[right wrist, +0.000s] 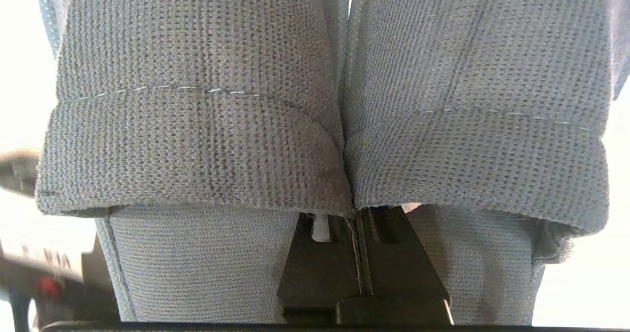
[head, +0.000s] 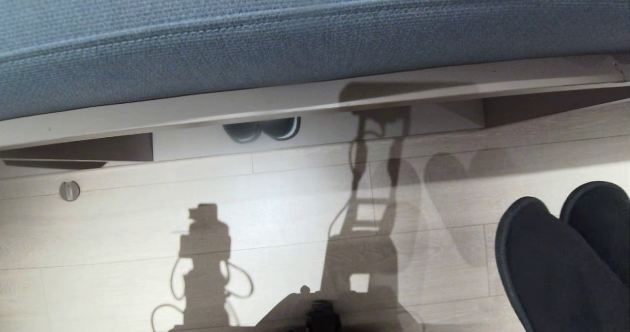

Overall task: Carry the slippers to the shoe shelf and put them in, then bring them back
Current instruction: Place the slippers into the shoe cabinet

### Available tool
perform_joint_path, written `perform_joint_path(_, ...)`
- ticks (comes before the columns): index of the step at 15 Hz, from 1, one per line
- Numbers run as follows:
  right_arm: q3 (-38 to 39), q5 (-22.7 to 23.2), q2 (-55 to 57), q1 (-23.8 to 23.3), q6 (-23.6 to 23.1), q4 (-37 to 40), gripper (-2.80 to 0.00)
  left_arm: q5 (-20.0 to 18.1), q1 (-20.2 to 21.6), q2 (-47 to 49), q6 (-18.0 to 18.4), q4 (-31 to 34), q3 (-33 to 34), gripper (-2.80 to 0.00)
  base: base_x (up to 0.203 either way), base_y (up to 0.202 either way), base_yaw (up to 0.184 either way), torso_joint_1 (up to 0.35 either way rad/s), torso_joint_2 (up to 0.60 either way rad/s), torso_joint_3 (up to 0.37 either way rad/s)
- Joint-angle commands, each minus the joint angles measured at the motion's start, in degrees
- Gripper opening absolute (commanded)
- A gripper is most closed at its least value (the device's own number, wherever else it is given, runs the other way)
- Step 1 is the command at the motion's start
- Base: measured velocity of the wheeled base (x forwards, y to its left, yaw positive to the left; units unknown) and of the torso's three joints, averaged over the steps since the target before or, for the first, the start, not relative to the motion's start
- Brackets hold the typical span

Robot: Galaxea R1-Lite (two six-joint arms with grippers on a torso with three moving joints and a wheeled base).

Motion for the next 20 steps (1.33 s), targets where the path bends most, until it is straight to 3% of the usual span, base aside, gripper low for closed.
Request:
perform_joint_path(1,-0.5,0.4,9.9,0.1,-1.8,-1.3,-2.80,0.0,0.0,0.0,0.0,0.0,0.1,-2.80,0.000,0.000,0.000,0.000,0.00,0.000)
perform_joint_path(4,-2.0,0.5,19.0,0.0,-4.2,-10.8,-2.80,0.0,0.1,0.0,0.1,0.0,0.0,-2.80,0.000,0.000,0.000,0.000,0.00,0.000)
perform_joint_path(9,-9.4,0.4,30.9,0.4,-4.5,-15.5,-2.80,0.0,0.0,0.0,0.1,0.0,0.0,-2.80,0.000,0.000,0.000,0.000,0.00,0.000)
perform_joint_path(15,-10.8,-0.1,42.9,2.9,-4.4,-26.4,-2.80,0.0,0.0,0.0,0.1,0.0,0.0,-2.80,0.000,0.000,0.000,0.000,0.00,0.000)
perform_joint_path(18,-10.9,-3.0,48.1,5.0,-5.1,-32.2,-2.80,0.0,0.0,0.0,0.1,0.0,0.0,-2.80,0.000,0.000,0.000,0.000,0.00,0.000)
perform_joint_path(20,-10.9,-4.5,52.6,5.7,-5.5,-40.1,-2.80,0.0,0.0,0.0,0.1,0.0,0.0,-2.80,0.000,0.000,0.000,0.000,0.00,0.000)
